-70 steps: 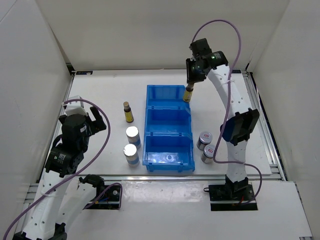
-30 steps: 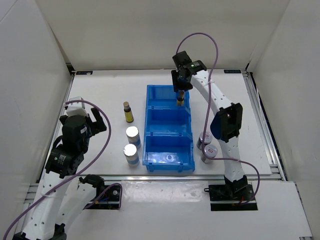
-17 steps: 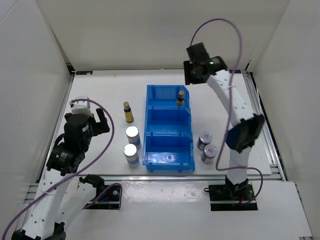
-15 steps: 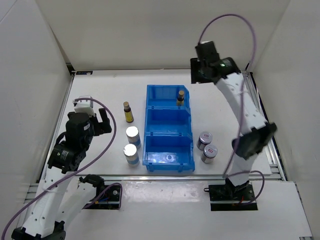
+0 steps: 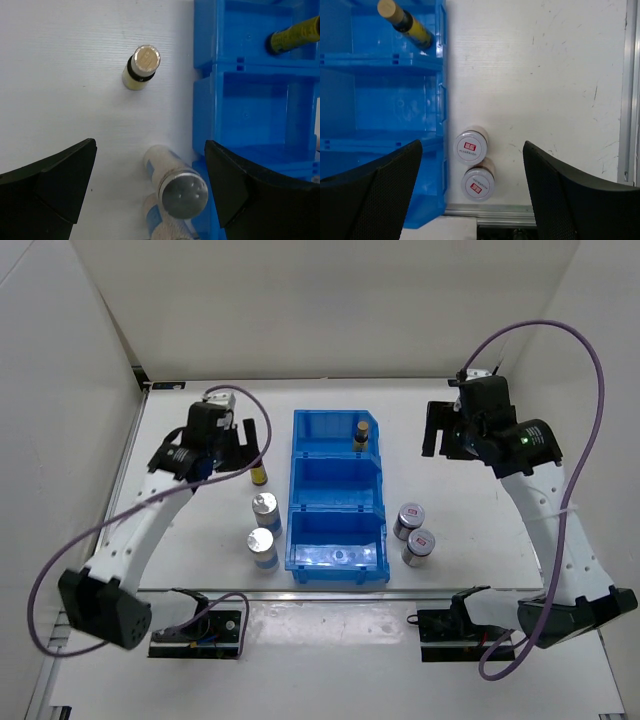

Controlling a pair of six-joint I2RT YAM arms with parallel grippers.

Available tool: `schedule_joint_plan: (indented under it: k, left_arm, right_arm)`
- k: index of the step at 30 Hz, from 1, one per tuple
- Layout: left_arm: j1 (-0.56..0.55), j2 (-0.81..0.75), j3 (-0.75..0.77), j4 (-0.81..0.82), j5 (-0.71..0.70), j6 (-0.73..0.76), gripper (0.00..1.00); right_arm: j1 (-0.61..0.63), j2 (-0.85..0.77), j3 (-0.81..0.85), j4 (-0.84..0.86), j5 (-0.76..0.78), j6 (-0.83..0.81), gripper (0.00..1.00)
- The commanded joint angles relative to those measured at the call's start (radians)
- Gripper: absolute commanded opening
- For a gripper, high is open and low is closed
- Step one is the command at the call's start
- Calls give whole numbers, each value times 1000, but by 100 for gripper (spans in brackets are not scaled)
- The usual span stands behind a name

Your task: Organize the condiment bottles

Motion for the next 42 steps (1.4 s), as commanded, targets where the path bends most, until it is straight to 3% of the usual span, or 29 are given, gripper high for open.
schedule_joint_plan:
  k: [1,9,15,23,28,35,42]
  left_arm:
    - [5,119,89,19,52,-25,100]
    - [5,348,156,63,-20,-16,97]
    - [5,415,199,86,-40,4,92]
    - [5,485,249,86,-63,13,77]
    - [5,495,249,86,-72,23,76]
    - [5,515,267,86,-92,41,66]
    - [5,546,267,86,-92,50,47]
  right_arm:
    - [-7,-26,-20,-25,-56,-30,85]
    - [-7,-111,-63,-25,-33,-62,86]
    - [-7,-129,-72,-15,-33,-71,86]
    - [-7,-147,-90,-6,-43,-80,85]
    - [-7,-157,-101,-6,-32,-80,85]
    - [-7,-157,-110,3,-32,-80,84]
    - [-7,-186,-129,12,-32,-80,84]
